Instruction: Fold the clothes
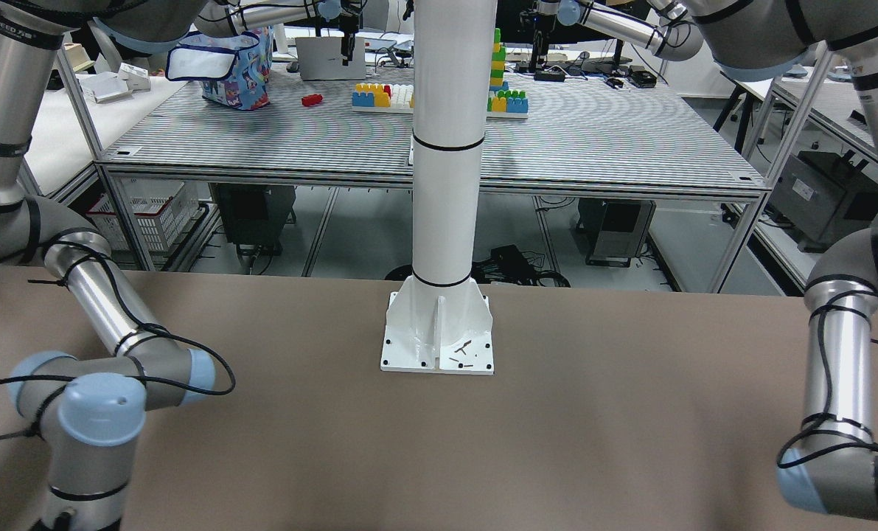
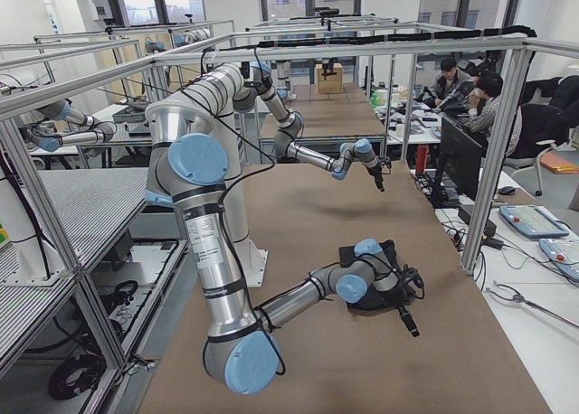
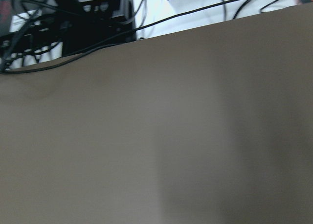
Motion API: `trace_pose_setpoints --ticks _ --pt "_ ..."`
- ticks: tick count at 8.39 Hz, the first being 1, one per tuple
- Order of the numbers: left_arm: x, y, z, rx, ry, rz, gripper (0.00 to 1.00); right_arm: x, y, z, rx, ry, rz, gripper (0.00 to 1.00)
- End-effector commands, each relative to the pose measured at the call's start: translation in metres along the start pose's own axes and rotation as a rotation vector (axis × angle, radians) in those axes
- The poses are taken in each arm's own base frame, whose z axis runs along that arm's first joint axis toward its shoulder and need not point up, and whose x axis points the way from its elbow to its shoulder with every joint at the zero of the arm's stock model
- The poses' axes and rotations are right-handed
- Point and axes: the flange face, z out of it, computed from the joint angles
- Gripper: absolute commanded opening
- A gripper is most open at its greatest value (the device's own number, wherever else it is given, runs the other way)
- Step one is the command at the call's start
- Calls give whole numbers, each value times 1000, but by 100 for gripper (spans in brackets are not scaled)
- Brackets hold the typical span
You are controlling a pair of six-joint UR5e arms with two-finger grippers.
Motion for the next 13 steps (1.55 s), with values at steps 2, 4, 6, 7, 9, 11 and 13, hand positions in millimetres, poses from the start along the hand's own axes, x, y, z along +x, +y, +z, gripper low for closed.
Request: trace_pose_setpoints --ticks 2,4,6,7,9,11,13 --pt "-227 29 -60 -3 -170 234 100 225 -12 -37 -69 262 -398 94" --pt "-310 50 -92 -11 -252 253 100 318 -19 -62 -99 359 -484 94" --pt "-372 83 -112 -35 -410 251 100 394 1 -82 -144 421 -453 94" --pt "-383 107 -109 -57 -423 243 100 423 22 -87 -165 441 -414 94" --pt "-397 131 -133 -25 -451 222 100 465 49 -103 -171 475 -349 94" --pt "-373 121 -164 35 -410 146 100 456 44 -117 -130 467 -307 94" --pt "-372 124 -159 40 -417 158 100 459 55 -114 -140 461 -279 94"
